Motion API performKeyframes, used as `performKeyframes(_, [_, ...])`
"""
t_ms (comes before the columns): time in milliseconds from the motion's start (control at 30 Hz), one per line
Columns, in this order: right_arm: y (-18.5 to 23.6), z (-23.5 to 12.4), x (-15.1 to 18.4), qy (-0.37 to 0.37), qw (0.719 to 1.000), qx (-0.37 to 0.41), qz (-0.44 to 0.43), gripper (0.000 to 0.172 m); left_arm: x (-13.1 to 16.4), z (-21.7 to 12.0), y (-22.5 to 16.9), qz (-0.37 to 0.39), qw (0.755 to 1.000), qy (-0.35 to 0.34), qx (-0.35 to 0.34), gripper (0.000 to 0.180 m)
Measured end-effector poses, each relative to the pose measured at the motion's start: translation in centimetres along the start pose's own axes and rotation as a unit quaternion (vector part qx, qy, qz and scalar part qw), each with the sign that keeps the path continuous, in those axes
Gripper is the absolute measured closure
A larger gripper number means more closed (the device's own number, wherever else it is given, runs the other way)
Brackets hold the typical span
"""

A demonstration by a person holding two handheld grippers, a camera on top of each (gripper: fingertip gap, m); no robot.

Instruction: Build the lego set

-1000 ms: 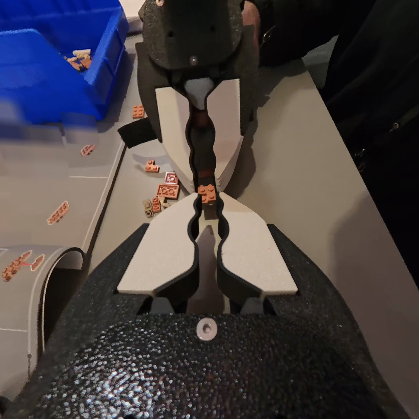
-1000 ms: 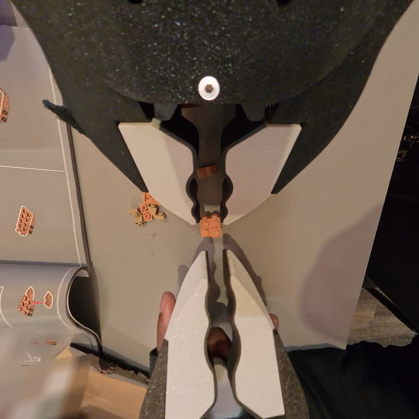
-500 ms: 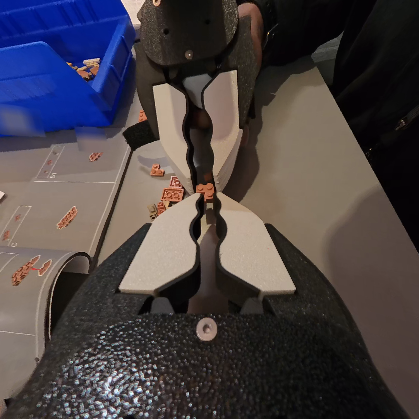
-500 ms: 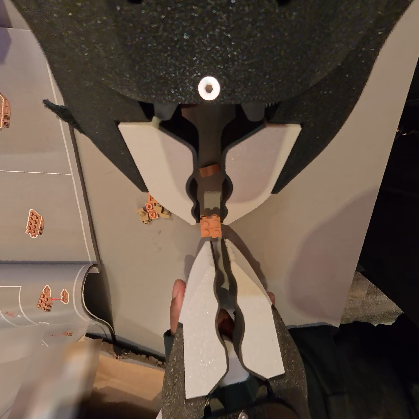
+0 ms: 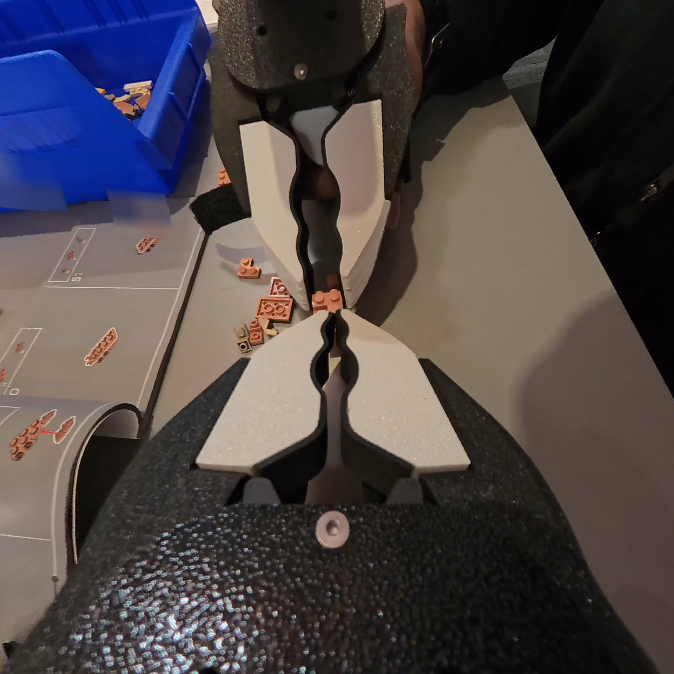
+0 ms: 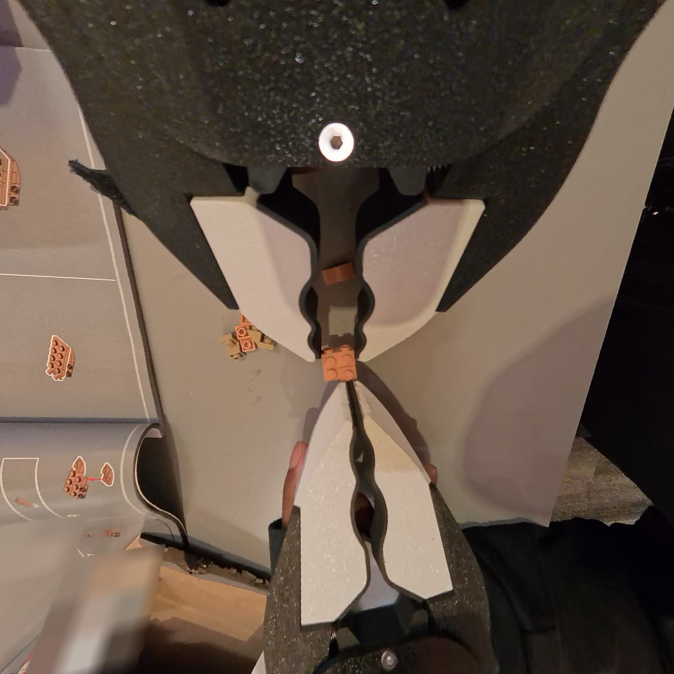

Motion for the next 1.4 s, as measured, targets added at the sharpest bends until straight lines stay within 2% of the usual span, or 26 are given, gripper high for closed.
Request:
performKeyframes(467, [0.1,0.2,0.0,0.010,1.000,-0.004,-0.011,0.155,0.1,-0.4,0.3,-0.021,1.000,0.006,0.000,0.175])
performKeyframes(1100, [0.0,0.2,0.0,0.007,1.000,0.008,-0.006,0.155,-0.4,0.7,-0.5,0.051,0.998,0.034,-0.032,0.173])
performKeyframes(1400, [0.1,-0.2,-0.2,-0.019,1.000,0.008,-0.018,0.156,-0.3,0.2,0.4,-0.046,0.999,-0.004,0.004,0.174])
Point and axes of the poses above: each gripper's, where its closed fingertips meet, z out along the fingers, x out of its underside, y = z × x across the jaws, the point moved 10 cm from there along -z, back along the fingers, and after that the axes turned 5 degrees about z, right-handed, at the moved point
